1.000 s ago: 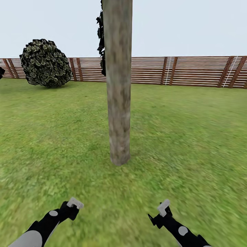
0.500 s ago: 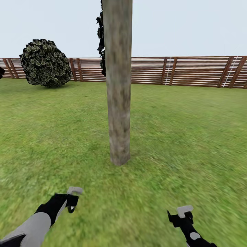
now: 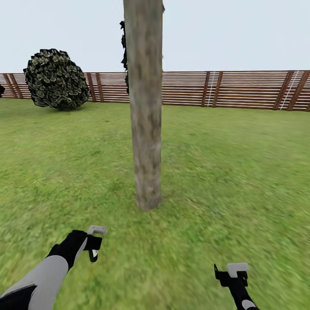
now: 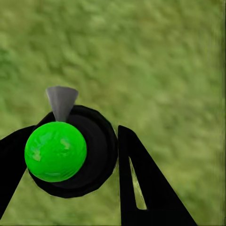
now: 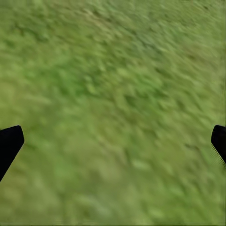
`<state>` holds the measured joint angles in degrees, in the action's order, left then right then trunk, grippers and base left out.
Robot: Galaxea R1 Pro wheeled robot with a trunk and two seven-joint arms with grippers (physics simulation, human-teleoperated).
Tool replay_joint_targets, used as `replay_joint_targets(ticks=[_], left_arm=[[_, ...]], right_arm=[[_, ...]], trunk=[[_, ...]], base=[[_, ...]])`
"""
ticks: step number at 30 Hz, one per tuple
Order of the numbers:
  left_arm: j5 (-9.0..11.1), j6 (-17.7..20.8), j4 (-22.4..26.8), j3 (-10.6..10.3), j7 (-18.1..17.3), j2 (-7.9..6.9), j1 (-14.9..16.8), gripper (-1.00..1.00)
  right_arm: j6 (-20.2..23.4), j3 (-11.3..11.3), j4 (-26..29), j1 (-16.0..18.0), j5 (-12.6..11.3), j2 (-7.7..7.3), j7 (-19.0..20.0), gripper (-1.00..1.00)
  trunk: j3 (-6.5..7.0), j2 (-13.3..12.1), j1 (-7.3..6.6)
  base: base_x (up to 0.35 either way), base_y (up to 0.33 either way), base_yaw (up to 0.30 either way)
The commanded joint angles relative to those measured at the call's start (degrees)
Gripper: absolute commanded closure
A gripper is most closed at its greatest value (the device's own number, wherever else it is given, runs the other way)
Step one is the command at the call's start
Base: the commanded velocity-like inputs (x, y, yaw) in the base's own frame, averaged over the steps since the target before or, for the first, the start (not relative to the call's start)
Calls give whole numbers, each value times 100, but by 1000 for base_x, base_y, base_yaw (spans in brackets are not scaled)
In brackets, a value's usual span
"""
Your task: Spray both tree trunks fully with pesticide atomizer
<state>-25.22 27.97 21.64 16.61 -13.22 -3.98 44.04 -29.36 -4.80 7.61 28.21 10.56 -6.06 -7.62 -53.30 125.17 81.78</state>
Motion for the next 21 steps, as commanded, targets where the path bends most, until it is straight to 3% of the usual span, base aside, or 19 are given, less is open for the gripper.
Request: replay_joint_targets(ticks=[1,7,14,21], left_arm=[[-62,24,16,45,-52,7,5,100],[-49,144,354,61,-67,22,5,100],[-21,220,754,73,-76,169,-15,100],[-20,252,856,73,-81,202,-8,100]], right_arm=[[-17,-47,-6,4,61,4,-12,-100],[-17,-47,-5,3,61,77,-19,-100],[-17,-47,-5,0,61,87,-20,-100],[-17,-47,-5,1,61,87,-20,-100]], trunk=[[-5,2,1],[-5,2,1],[-5,2,1],[-5,2,1]], base=[[211,-195,-16],[76,-252,-209],[205,-239,-285],[254,-217,-54]])
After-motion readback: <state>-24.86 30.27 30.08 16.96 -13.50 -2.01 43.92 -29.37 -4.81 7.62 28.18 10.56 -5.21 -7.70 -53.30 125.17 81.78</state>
